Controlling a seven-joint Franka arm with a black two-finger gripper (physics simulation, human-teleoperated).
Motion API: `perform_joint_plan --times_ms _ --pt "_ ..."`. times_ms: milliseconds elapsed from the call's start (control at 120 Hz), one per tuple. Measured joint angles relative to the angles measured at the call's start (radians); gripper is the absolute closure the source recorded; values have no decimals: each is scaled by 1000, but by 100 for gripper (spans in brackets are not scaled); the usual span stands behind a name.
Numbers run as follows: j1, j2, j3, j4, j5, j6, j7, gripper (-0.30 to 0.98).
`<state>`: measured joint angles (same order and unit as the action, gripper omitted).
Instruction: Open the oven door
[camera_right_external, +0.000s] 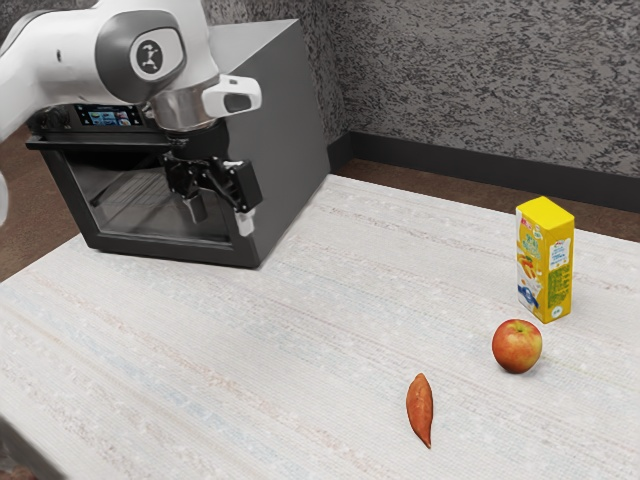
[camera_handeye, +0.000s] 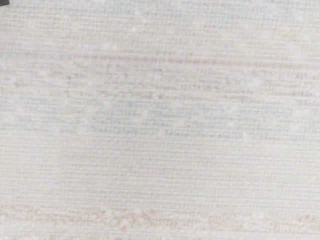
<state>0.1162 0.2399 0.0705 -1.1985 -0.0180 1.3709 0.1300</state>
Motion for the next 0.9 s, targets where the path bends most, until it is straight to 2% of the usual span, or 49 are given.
perform_joint_plan --times_ms 275,308,342,383,425,467,508,600,650,717,900 --pt "3 0 0 1 0 -6 -19 0" --pt "2 -26 -2 21 2 -9 -19 0" --pt "-3 -106 -6 48 7 -11 -3 0" --pt "-16 -265 -19 19 30 -28 71 0" --pt "-58 -337 -4 -34 80 -68 160 0" --pt "-103 -383 62 -117 126 -86 244 0" --pt "-107 -458 150 -267 153 -62 332 0" --pt "-108 -618 310 -564 187 67 520 0" --pt "-112 -649 381 -657 199 152 622 0" --pt "-115 -659 417 -724 211 255 752 0" --pt "-113 -574 432 -709 224 454 1044 0"
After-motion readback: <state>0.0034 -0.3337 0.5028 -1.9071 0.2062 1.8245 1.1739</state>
